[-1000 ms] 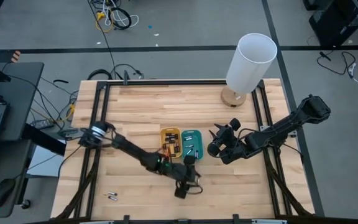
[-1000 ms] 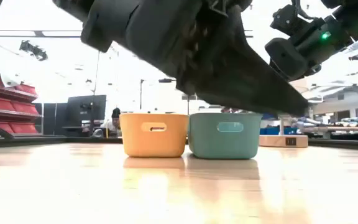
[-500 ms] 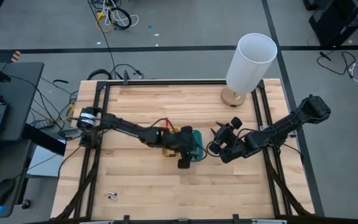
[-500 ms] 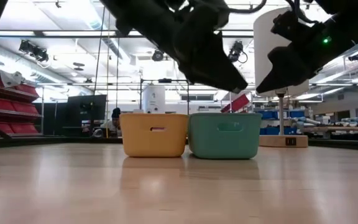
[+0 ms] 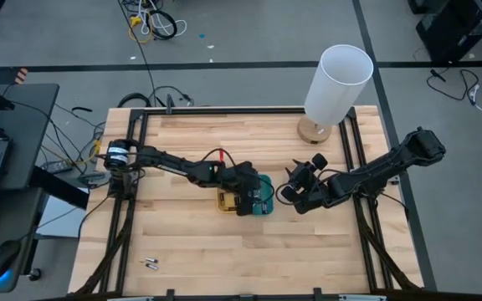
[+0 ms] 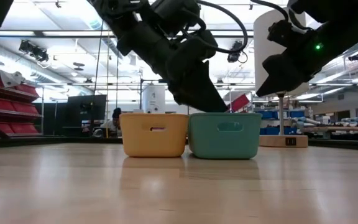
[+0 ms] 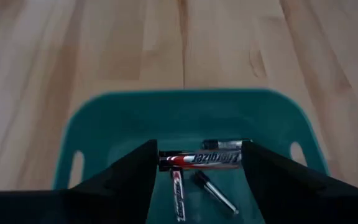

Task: Sort batteries
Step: Put the silver battery into the green bin

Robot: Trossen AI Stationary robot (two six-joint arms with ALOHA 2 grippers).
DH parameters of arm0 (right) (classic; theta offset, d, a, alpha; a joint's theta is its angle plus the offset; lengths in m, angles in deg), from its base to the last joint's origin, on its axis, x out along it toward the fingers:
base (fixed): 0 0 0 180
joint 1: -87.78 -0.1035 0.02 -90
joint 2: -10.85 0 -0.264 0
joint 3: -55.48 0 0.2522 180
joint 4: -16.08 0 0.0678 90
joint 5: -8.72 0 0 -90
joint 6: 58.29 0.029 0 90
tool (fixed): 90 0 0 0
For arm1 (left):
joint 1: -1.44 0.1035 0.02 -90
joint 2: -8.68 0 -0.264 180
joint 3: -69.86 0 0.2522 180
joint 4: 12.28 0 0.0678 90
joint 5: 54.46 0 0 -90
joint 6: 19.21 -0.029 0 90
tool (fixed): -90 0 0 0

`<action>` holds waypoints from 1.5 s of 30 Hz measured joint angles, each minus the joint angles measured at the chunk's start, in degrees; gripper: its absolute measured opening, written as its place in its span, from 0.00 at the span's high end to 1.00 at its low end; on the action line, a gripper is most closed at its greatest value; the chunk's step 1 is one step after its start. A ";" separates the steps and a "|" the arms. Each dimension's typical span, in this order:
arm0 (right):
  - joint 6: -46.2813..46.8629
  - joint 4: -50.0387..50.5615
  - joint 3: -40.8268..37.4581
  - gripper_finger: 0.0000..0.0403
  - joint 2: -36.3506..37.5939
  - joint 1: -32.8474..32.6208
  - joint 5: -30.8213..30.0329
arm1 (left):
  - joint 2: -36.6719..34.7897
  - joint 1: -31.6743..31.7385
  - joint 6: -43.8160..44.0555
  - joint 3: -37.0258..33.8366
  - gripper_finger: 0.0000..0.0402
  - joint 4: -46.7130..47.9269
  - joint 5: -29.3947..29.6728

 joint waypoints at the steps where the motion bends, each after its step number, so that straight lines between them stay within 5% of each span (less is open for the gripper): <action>1: 0.00 0.00 0.00 0.60 0.00 0.00 0.00 | -0.06 0.01 -0.01 0.01 0.37 -0.03 0.01; 10: 0.20 0.03 0.00 0.60 0.00 0.00 0.11 | -0.34 -0.01 0.51 0.01 0.20 5.33 -0.25; 26: 0.90 0.24 0.01 0.60 0.00 0.07 0.47 | -14.89 -3.92 0.43 -0.38 0.24 21.25 7.90; 38: 1.59 0.40 0.00 0.60 0.00 0.07 0.70 | -28.62 -15.05 15.70 -18.84 0.25 22.51 10.02; 45: 1.82 0.21 0.02 0.60 -0.02 0.07 1.77 | -33.06 -24.21 31.40 -26.66 0.25 29.52 1.42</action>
